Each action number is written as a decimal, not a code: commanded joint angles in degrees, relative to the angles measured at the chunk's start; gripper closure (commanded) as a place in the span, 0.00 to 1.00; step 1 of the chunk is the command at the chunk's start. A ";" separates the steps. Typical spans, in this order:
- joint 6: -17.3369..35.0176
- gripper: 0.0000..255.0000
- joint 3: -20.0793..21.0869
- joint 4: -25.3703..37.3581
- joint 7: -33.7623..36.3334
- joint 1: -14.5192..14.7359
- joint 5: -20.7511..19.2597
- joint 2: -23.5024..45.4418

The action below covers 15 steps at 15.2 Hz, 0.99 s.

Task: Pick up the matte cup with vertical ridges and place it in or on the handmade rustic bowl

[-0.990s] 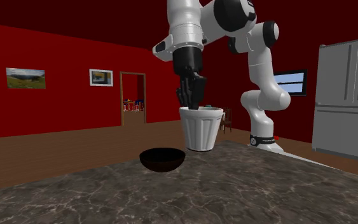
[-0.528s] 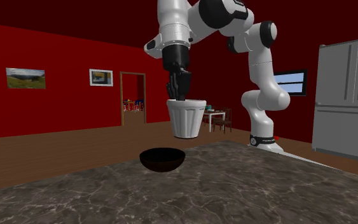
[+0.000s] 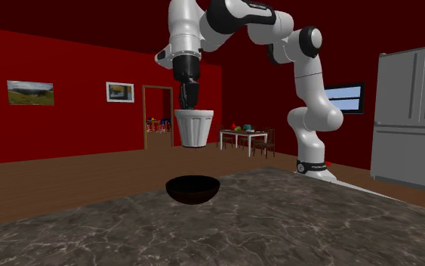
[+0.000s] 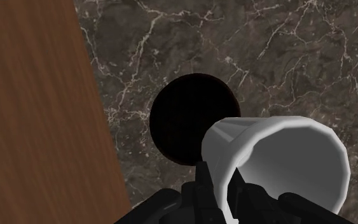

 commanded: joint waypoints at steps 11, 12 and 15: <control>7.93 1.00 -0.23 -6.50 -2.27 -0.34 0.41 1.73; 8.63 1.00 -0.22 -7.00 -2.39 -0.33 0.44 1.94; 10.69 1.00 -0.21 -8.42 -2.75 -0.28 0.53 2.61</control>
